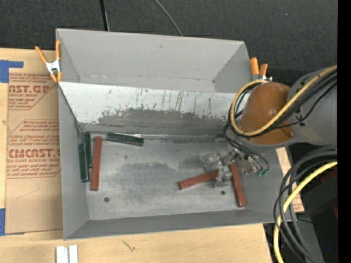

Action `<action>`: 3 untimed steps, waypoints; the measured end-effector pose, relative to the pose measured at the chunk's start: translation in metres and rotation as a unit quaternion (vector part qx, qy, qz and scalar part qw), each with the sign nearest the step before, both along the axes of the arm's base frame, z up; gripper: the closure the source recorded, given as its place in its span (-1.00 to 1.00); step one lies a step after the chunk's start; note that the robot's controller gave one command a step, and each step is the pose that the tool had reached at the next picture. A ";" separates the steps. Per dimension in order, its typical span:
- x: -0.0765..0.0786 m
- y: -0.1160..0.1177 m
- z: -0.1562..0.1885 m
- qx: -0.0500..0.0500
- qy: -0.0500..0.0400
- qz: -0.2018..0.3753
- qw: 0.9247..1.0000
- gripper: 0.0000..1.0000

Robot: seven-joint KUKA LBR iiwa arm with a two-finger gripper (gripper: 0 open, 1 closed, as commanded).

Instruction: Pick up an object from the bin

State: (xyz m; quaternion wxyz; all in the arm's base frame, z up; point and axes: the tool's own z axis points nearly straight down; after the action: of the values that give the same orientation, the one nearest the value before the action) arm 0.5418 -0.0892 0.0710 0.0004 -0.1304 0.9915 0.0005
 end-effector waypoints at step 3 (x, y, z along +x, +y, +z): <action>-0.027 -0.025 0.022 0.001 0.001 -0.006 1.000 1.00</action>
Offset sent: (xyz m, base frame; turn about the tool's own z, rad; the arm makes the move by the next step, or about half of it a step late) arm -0.0237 0.0060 0.0024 0.0342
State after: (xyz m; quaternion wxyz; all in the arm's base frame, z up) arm 0.5152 -0.1140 0.0930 -0.0005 -0.1247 0.9922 0.0016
